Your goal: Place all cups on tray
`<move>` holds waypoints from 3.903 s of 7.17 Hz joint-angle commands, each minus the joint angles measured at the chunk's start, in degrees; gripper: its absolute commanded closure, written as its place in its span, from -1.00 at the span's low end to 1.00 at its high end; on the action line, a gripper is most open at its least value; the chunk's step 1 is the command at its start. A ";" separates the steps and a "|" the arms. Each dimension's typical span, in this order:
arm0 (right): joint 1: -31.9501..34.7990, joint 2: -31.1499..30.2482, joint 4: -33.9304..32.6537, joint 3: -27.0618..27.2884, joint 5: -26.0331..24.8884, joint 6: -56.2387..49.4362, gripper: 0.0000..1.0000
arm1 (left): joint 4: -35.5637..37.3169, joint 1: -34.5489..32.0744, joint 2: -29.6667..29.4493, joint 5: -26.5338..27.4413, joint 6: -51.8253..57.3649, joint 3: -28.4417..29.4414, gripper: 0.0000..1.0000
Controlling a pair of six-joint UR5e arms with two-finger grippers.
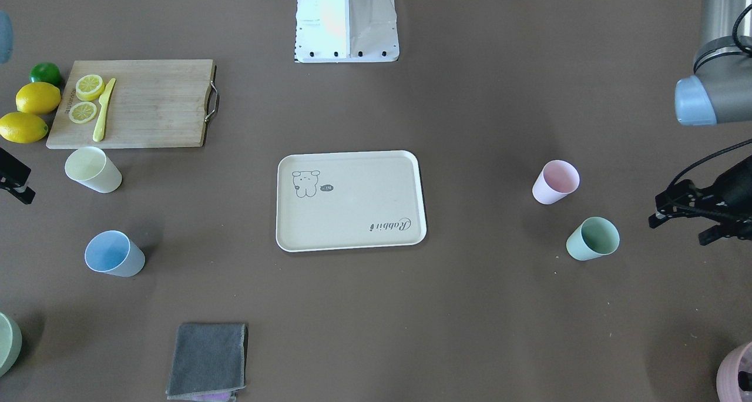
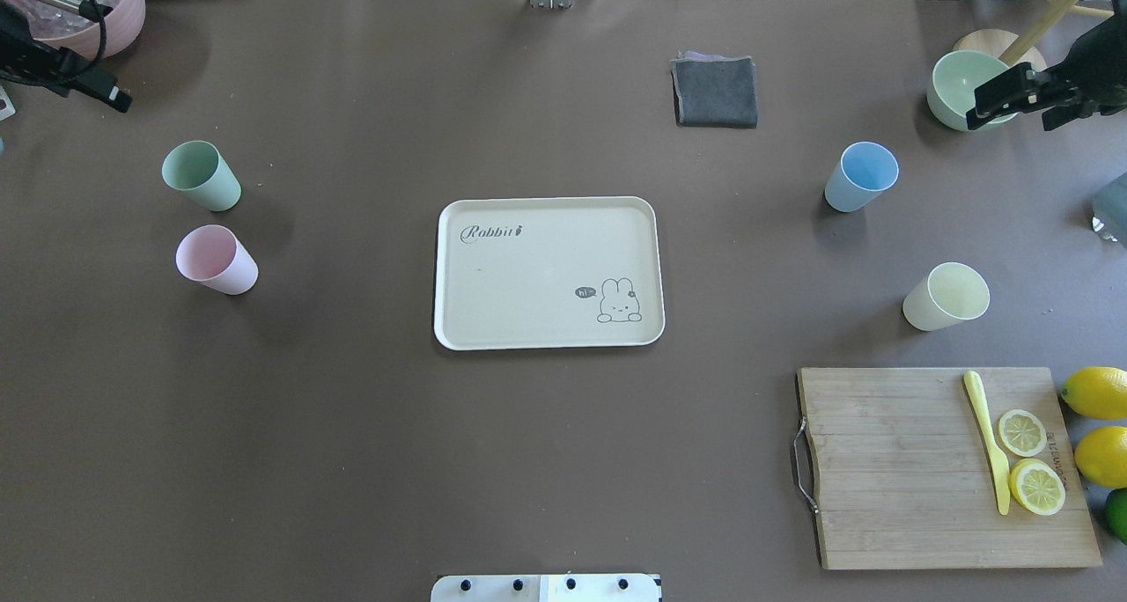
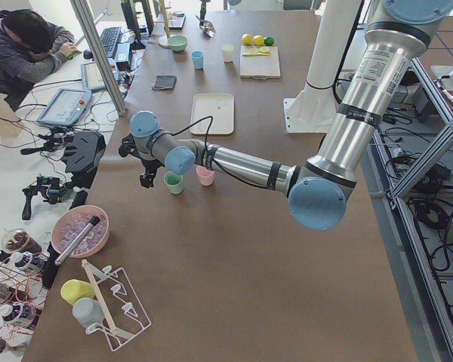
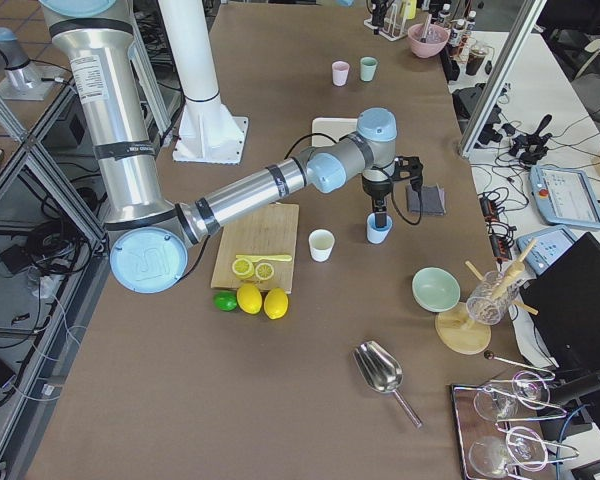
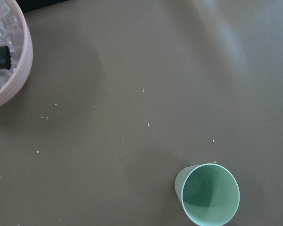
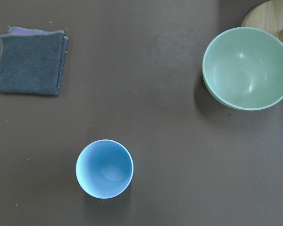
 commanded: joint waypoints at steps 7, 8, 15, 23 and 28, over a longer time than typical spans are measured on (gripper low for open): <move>-4.08 1.49 0.03 -1.00 -2.29 3.78 -0.97 | -4.32 8.54 0.89 8.76 -5.57 2.93 0.68; -4.17 1.49 0.03 -1.00 -2.29 3.69 -0.97 | -4.32 8.54 0.80 8.76 -5.57 2.41 1.00; -5.66 8.86 0.12 -13.37 -4.22 3.69 -0.65 | 8.95 15.37 -12.62 10.42 -33.81 -12.27 1.00; -7.85 10.19 6.54 -20.42 -4.13 3.87 -0.62 | 8.87 32.18 -18.27 29.42 -43.01 -6.83 1.00; -9.70 8.52 6.71 -19.81 -4.31 6.65 0.99 | 12.55 20.26 -18.45 16.09 -36.98 -14.11 -0.96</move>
